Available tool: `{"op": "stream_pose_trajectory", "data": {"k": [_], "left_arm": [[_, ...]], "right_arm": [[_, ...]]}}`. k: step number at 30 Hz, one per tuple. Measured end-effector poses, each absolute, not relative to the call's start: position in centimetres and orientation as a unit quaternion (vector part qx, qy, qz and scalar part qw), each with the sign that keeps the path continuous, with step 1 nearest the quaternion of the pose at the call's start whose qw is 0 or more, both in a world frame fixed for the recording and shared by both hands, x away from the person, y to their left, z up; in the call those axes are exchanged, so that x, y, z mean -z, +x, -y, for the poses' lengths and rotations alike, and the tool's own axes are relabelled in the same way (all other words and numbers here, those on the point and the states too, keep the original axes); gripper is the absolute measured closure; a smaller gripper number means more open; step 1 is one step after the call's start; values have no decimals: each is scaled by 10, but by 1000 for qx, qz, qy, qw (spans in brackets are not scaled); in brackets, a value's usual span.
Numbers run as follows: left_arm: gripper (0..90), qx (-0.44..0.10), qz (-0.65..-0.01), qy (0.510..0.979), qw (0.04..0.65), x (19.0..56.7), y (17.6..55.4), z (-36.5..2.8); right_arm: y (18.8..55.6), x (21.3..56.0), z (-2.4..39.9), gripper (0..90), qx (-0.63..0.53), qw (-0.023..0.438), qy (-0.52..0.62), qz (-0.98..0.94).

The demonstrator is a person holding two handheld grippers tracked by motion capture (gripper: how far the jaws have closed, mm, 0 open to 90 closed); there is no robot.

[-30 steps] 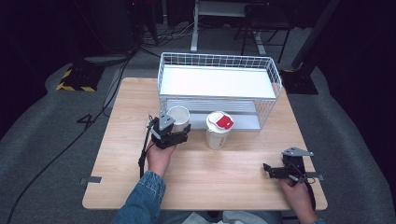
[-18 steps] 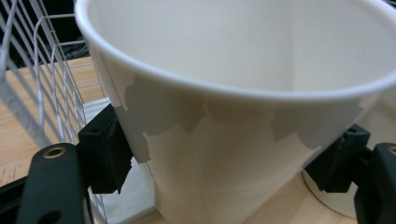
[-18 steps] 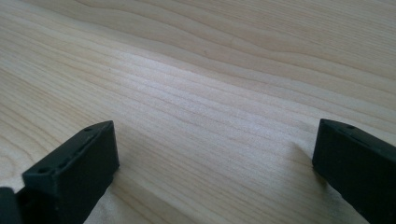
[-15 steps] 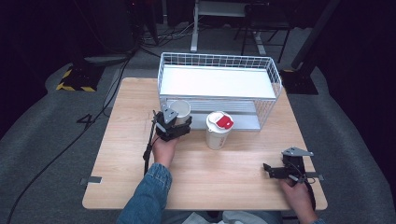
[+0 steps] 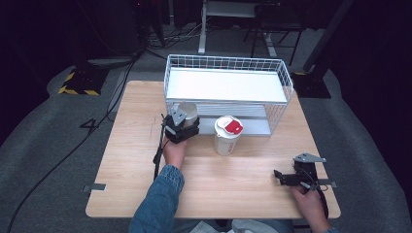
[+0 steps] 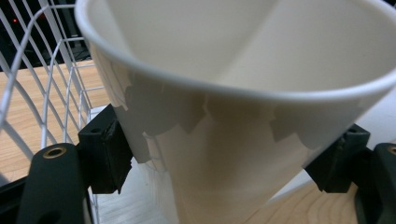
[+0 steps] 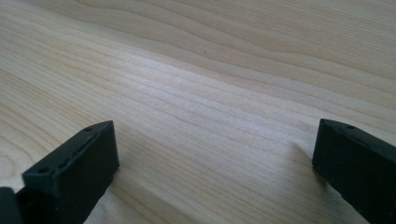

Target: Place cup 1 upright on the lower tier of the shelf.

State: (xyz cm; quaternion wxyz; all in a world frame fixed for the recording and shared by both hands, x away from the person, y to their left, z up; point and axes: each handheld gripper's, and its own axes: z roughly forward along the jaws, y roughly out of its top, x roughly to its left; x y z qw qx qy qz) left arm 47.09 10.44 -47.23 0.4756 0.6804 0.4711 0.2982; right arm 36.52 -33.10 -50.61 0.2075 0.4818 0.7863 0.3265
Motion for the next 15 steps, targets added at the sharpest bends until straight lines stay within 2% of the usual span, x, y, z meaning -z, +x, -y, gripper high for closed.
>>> {"op": "stream_pose_trajectory", "data": {"k": [15], "left_arm": [[219, -304, -469, 688, 464, 477, 472, -94]], "right_arm": [[365, 506, 331, 5, -327, 207, 482, -786]]}}
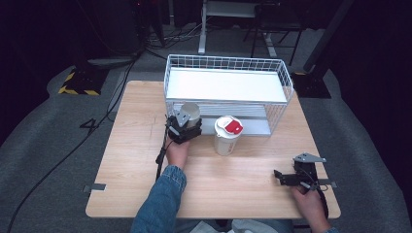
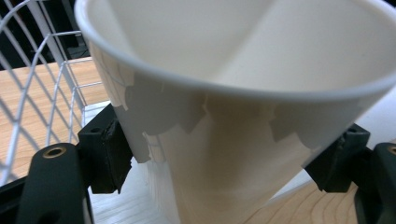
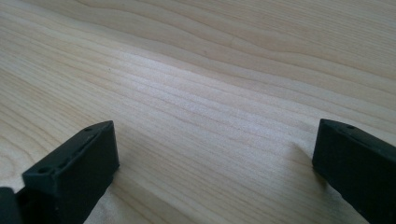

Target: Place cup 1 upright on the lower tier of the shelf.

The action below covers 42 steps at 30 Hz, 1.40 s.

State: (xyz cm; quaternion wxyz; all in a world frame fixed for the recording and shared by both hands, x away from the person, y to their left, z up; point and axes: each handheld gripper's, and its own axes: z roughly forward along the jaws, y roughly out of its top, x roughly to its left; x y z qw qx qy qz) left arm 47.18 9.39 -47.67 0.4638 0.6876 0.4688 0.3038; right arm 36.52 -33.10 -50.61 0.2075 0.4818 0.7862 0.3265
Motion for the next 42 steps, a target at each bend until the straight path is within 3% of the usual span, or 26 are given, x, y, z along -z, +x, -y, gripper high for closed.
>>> {"op": "stream_pose_trajectory", "data": {"k": [15, 36, 42], "left_arm": [[216, -269, -496, 694, 447, 484, 483, -88], [216, -270, -493, 691, 454, 486, 489, -84], [146, -278, -496, 686, 453, 483, 488, -85]], "right_arm": [[365, 506, 331, 5, -326, 207, 482, -786], [365, 506, 331, 5, -326, 208, 482, -786], [365, 506, 331, 5, -326, 208, 482, -786]]}}
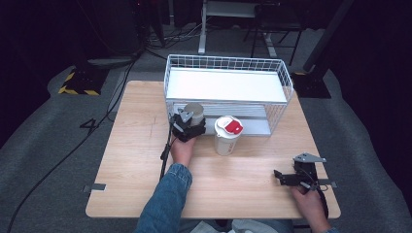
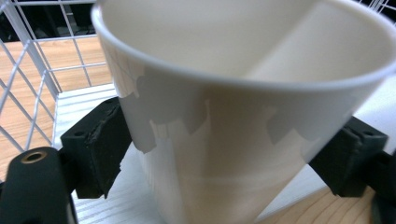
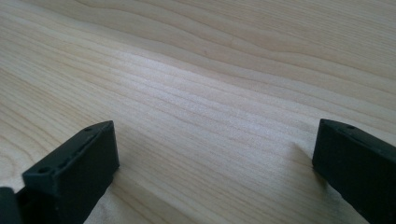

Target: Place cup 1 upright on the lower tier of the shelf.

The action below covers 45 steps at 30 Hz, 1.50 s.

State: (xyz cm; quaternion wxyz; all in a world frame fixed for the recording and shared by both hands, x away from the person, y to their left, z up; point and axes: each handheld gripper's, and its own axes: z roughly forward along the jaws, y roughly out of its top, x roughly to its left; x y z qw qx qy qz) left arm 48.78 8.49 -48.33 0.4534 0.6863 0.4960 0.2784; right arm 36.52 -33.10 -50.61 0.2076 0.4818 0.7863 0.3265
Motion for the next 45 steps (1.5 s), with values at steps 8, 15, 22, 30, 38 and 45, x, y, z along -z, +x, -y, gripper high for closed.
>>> {"op": "stream_pose_trajectory", "data": {"k": [8, 15, 22, 30, 38, 45], "left_arm": [[51, -281, -491, 679, 468, 476, 482, -83], [38, -309, -478, 671, 475, 462, 471, -83], [40, -328, -461, 669, 482, 451, 462, -83], [41, -323, -456, 665, 495, 439, 445, -90], [47, -304, -449, 674, 502, 426, 421, -100], [46, -286, -445, 687, 498, 415, 400, -109]], "right_arm": [[365, 506, 331, 5, -327, 208, 482, -786], [365, 506, 331, 5, -326, 208, 482, -786], [365, 506, 331, 5, -326, 207, 482, -786], [365, 506, 331, 5, -326, 208, 482, -786], [365, 506, 331, 5, -326, 207, 482, -786], [366, 506, 331, 6, -327, 205, 479, -789]]}}
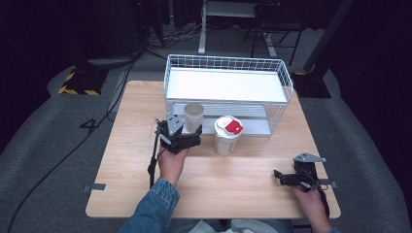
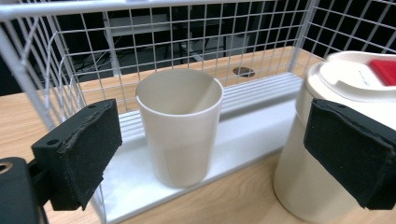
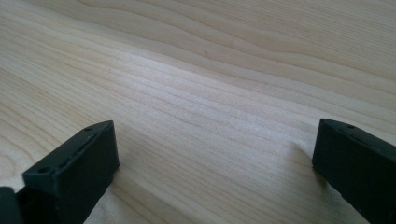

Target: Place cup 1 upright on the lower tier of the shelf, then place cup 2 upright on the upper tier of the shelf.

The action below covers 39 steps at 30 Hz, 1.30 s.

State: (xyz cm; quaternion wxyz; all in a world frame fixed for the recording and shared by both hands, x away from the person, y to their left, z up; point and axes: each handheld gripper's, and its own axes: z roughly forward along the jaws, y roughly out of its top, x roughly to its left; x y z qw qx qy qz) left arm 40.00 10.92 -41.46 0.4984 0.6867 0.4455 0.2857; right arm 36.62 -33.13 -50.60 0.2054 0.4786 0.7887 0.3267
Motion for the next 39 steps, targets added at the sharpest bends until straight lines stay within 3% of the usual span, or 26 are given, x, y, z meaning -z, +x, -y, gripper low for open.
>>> {"op": "stream_pose_trajectory", "data": {"k": [18, 25, 39], "left_arm": [[46, -253, -435, 702, 504, 405, 359, -135], [46, -253, -433, 712, 491, 412, 336, -145], [47, -235, -442, 733, 460, 434, 304, -169]], "right_arm": [[367, 505, 329, 54, -331, 204, 468, -794], [366, 501, 320, 73, -329, 213, 449, -803], [368, 478, 295, 73, -373, 190, 406, -812]]}}
